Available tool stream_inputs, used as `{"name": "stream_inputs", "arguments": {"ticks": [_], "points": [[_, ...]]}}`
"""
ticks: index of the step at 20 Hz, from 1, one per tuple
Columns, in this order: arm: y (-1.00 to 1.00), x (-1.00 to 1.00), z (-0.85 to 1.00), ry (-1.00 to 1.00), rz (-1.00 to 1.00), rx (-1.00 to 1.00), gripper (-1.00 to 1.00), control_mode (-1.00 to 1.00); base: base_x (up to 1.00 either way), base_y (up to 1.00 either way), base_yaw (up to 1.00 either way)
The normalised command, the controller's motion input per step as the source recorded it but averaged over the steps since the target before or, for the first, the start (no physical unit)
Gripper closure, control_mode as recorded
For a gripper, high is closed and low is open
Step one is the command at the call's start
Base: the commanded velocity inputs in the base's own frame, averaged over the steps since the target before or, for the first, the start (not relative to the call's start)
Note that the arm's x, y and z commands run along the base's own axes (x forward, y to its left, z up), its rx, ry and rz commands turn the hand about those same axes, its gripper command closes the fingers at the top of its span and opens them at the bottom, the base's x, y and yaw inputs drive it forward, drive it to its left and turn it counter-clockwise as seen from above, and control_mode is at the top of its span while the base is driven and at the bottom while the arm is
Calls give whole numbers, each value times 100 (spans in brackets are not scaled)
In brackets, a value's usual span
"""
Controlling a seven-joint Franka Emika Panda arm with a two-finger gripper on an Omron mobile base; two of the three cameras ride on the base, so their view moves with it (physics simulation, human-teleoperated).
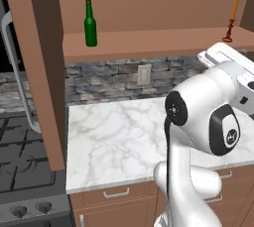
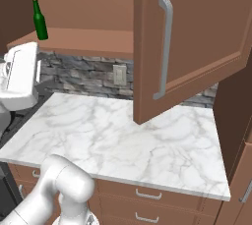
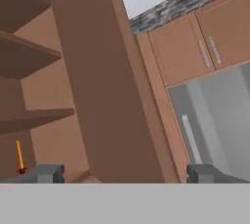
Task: Get the candle and the beer from the cabinet and move them to the dining counter.
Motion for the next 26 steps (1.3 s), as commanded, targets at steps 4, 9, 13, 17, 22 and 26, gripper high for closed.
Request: {"name": "stream_inputs", "arguments": {"ticks": [4, 9, 13, 17, 22, 26], "points": [[0, 54, 2, 0, -28, 0, -100, -100, 0, 0, 0], [-18, 49, 0, 1, -23, 0, -100, -100, 0, 0, 0], [-31, 39, 3, 3, -22, 6, -100, -100, 0, 0, 0], [-45, 24, 0, 2, -16, 9, -100, -100, 0, 0, 0], [-56, 1, 0, 4, -8, 11, -100, -100, 0, 0, 0], [-41, 0, 0, 9, -5, 4, -100, -100, 0, 0, 0]]}}
